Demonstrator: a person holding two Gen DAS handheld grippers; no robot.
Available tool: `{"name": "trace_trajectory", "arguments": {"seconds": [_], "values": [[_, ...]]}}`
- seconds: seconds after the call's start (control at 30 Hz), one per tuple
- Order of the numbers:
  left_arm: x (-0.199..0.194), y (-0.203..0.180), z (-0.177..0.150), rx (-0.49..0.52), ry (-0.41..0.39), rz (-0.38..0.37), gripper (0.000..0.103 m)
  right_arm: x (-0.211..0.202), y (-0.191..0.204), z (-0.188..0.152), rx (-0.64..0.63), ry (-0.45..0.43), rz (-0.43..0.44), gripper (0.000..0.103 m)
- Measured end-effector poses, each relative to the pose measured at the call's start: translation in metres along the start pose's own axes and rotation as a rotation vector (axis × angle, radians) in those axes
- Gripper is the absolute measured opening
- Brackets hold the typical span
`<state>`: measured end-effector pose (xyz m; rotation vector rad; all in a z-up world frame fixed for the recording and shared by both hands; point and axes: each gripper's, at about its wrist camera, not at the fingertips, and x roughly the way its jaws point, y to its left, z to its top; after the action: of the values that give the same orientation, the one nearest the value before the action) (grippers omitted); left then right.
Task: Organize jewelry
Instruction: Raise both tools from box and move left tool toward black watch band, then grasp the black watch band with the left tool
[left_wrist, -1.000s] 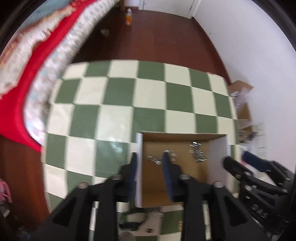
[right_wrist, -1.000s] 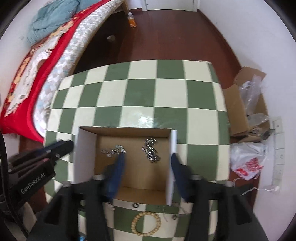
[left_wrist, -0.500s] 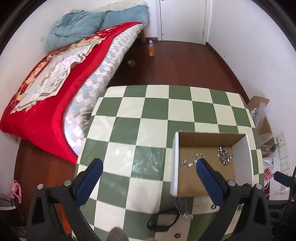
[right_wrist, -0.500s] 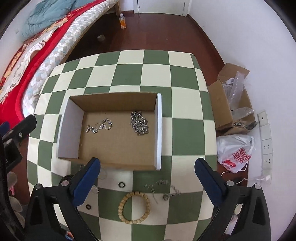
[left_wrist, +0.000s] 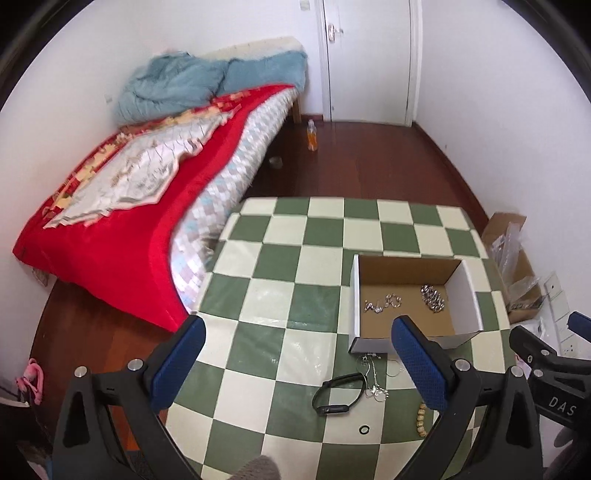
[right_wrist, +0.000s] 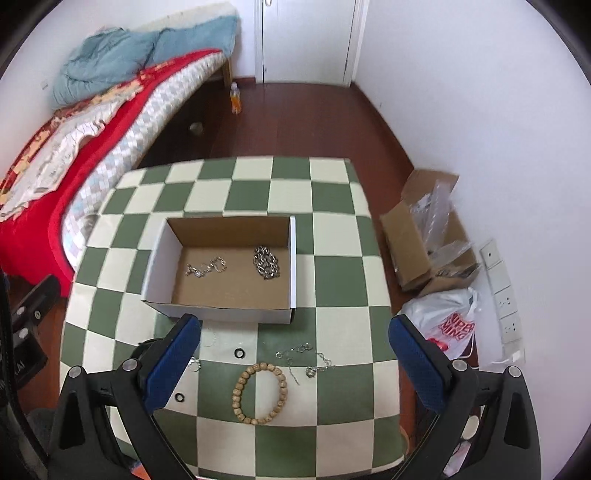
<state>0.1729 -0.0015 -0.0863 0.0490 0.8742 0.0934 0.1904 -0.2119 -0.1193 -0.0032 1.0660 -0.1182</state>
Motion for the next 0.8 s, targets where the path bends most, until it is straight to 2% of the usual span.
{"name": "trace_trajectory", "arguments": {"seconds": [0.23, 0.43, 0.5, 0.57, 0.63, 0.8], "values": [[-0.045, 0.006, -0.007, 0.012, -0.093, 0.028, 0.103, -0.048, 0.006, -0.014, 0.006, -0.088, 0.011, 0.103], [-0.052, 0.018, -0.016, -0.005, -0.102, 0.026, 0.103, -0.064, 0.007, -0.032, 0.028, -0.091, 0.050, 0.103], [-0.042, 0.024, -0.025, -0.013, -0.066, 0.046, 0.103, -0.056, 0.005, -0.043, 0.039, -0.071, 0.049, 0.103], [-0.026, 0.029, -0.038, -0.012, -0.012, 0.054, 0.103, -0.041, 0.002, -0.053, 0.050, -0.033, 0.056, 0.093], [-0.007, 0.032, -0.053, -0.002, 0.049, 0.068, 0.103, -0.018, -0.003, -0.064, 0.072, 0.036, 0.078, 0.062], [0.049, 0.037, -0.078, 0.003, 0.208, 0.072, 0.102, 0.037, -0.023, -0.089, 0.148, 0.167, 0.113, 0.059]]}}
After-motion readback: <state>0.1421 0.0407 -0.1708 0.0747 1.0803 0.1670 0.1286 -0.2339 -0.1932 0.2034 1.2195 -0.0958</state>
